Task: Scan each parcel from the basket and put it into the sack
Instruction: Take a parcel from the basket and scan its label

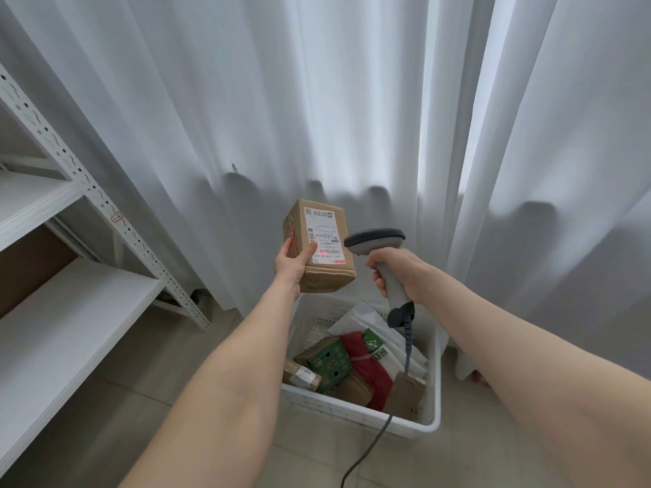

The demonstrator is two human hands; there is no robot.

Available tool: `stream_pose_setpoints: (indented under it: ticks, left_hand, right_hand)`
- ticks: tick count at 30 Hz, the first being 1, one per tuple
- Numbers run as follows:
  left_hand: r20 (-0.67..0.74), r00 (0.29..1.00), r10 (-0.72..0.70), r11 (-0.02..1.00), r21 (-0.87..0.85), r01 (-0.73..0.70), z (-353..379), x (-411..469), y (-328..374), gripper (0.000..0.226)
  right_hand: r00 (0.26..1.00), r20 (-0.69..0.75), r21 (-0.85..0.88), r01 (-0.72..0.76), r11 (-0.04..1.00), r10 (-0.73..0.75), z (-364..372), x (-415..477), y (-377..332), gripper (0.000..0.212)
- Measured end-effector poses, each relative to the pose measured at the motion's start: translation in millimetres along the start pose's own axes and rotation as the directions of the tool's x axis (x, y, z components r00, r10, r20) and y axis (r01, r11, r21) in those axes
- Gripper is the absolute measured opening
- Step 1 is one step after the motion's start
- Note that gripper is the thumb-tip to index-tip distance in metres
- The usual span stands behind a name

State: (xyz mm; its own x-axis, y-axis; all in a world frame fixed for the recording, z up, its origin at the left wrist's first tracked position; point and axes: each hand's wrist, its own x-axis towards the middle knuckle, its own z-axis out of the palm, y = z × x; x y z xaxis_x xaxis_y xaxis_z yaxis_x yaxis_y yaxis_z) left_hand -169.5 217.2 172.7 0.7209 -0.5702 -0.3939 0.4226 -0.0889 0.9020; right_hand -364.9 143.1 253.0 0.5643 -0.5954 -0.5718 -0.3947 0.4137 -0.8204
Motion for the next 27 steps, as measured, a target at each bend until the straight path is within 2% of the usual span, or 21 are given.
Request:
stream_pose_setpoints:
  ticks: [7, 27]
  left_hand:
    - [0.006, 1.0, 0.0, 1.0, 0.003, 0.0, -4.5, 2.5, -2.7, 0.079]
    - [-0.045, 0.998, -0.033, 0.999, 0.042, 0.034, -4.8, 9.4, -10.1, 0.063]
  right_hand:
    - [1.0, -0.012, -0.011, 0.001, 1.0, -0.001, 5.8, -2.8, -1.6, 0.003]
    - [1.0, -0.015, -0.032, 0.011, 0.999, -0.012, 7.7, -8.1, -5.9, 0.004]
